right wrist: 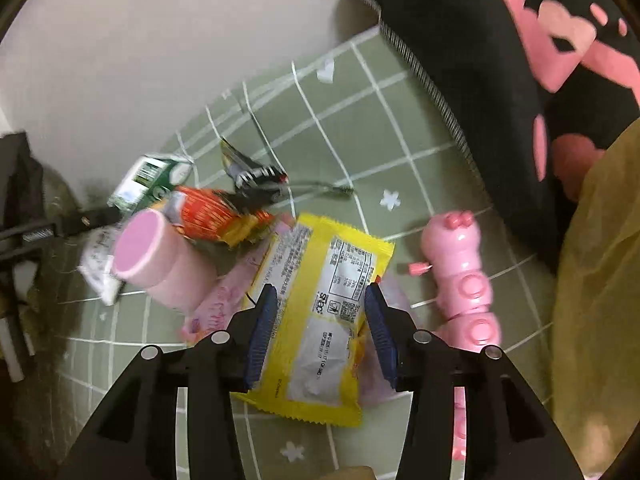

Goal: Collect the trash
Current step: 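Grasp the white milk carton with the left tool while the right tool grasps the yellow wrapper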

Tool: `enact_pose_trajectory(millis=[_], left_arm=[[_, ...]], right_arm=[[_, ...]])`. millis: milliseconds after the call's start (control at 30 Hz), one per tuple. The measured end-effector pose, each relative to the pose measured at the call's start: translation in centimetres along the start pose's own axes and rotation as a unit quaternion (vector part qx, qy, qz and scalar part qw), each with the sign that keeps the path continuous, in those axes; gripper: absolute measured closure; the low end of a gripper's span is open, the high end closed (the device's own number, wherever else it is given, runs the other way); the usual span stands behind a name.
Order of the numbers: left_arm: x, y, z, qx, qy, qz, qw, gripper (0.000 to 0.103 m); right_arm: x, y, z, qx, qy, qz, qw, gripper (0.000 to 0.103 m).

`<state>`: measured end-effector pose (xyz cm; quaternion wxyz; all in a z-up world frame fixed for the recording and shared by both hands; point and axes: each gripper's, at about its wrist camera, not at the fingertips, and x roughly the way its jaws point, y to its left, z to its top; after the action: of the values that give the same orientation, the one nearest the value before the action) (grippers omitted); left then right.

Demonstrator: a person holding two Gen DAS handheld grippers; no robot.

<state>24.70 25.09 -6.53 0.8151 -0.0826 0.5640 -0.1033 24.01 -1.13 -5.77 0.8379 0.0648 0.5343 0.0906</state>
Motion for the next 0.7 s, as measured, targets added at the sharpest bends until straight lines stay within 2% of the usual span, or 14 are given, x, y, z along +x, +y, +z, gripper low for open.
enact_pose_trajectory(millis=[100, 200, 233, 267, 300, 333, 567, 700], left_arm=[[0.7, -0.8, 0.6, 0.013, 0.003, 0.021, 0.9997, 0.037], [1.4, -1.6, 1.1, 0.029, 0.006, 0.041, 0.9987, 0.037], [1.6, -1.7, 1.2, 0.029, 0.004, 0.044, 0.9986, 0.037], [1.7, -1.7, 1.5, 0.028, 0.003, 0.044, 0.9986, 0.037], [1.8, -1.6, 1.6, 0.026, 0.004, 0.043, 0.9987, 0.037], [2.0, -1.8, 1.9, 0.023, 0.008, 0.040, 0.9989, 0.037], [2.2, -3.0, 2.4, 0.047, 0.016, 0.018, 0.9986, 0.037], [3.0, -4.5, 2.0, 0.063, 0.025, 0.031, 0.9972, 0.037]], right_arm=[[0.8, 0.8, 0.0, -0.018, 0.000, -0.033, 0.999, 0.059], [0.6, 0.5, -0.4, -0.020, 0.009, -0.029, 0.999, 0.059], [0.4, 0.3, -0.5, -0.019, 0.011, -0.029, 0.999, 0.062], [0.2, 0.1, -0.6, -0.019, 0.014, -0.032, 0.999, 0.070], [0.0, -0.1, -0.6, -0.020, 0.014, -0.039, 0.999, 0.084], [-0.3, -0.4, -0.6, -0.019, 0.014, -0.036, 0.999, 0.086], [-2.8, -1.6, -1.4, -0.016, -0.001, -0.027, 0.999, 0.088], [-4.6, -2.5, -1.8, -0.019, -0.010, -0.026, 0.999, 0.088]])
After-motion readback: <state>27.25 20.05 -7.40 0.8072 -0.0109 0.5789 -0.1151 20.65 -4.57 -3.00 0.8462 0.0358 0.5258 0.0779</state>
